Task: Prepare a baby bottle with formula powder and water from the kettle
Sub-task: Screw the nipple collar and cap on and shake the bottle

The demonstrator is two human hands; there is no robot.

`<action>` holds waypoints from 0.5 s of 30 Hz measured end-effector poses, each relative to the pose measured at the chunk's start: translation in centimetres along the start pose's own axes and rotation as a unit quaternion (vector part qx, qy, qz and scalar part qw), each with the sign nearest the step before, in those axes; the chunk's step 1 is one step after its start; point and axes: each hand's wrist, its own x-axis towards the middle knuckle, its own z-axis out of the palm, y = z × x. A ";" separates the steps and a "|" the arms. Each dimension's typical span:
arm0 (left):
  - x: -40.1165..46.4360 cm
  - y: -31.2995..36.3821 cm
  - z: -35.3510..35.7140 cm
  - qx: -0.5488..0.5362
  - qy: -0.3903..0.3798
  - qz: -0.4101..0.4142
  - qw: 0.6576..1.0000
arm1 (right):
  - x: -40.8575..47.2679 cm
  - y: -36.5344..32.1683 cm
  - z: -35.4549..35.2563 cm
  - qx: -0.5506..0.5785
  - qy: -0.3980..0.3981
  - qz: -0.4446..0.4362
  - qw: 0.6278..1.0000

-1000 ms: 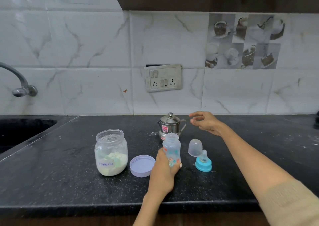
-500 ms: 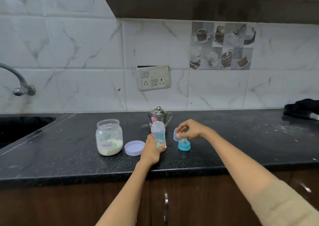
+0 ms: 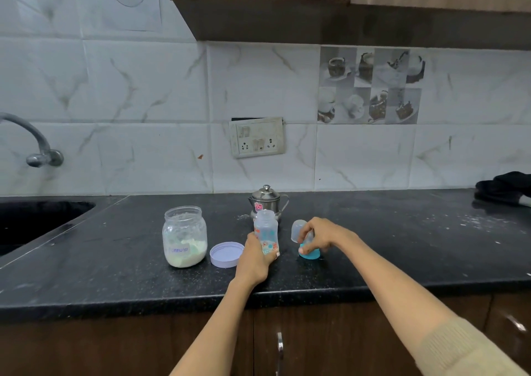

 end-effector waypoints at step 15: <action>-0.1 -0.2 0.2 0.018 -0.001 0.009 1.000 | 0.4 -11.7 -7.6 -0.054 -0.021 -0.139 0.989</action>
